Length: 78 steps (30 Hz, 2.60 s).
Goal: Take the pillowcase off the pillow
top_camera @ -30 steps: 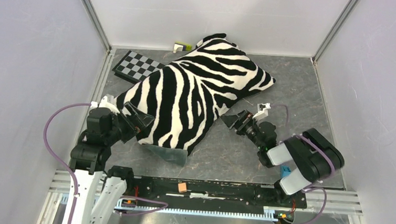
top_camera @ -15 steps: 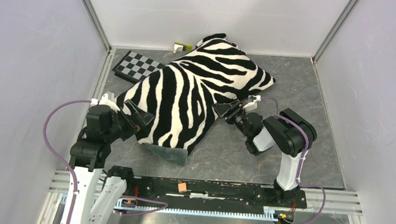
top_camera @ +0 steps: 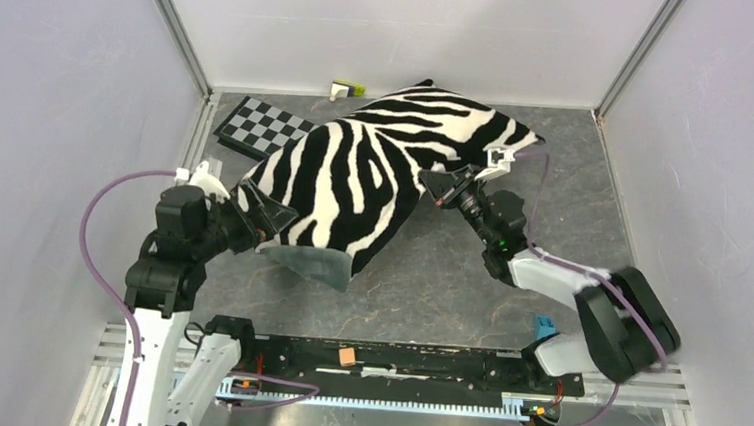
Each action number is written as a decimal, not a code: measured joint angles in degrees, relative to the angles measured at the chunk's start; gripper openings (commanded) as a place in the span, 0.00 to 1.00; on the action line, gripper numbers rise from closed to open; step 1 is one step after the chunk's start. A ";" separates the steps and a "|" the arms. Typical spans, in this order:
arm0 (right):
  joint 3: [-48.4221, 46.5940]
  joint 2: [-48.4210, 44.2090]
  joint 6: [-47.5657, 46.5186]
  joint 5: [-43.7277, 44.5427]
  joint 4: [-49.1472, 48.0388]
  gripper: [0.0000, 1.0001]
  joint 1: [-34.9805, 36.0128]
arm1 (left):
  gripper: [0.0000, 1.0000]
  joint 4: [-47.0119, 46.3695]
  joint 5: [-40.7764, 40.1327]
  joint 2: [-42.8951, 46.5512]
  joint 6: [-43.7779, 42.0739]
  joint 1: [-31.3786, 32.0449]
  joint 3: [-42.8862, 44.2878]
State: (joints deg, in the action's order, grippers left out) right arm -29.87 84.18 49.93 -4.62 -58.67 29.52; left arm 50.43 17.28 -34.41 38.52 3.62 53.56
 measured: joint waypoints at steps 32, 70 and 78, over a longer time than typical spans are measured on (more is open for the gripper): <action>-38.51 -10.29 -29.79 9.40 67.41 0.98 -0.46 | 0.98 -17.94 18.84 -3.72 2.32 1.03 -3.67; -34.32 -0.04 -47.87 47.43 74.66 0.90 29.86 | 0.99 -54.53 9.77 -39.76 15.41 13.88 -20.37; -32.02 -9.03 -48.33 49.40 74.10 0.82 24.37 | 0.98 -54.38 8.81 -38.01 16.28 15.45 -18.16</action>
State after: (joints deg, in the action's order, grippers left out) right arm -61.89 75.16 1.61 44.77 15.42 53.89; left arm -3.95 26.09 -72.42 54.81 19.07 35.40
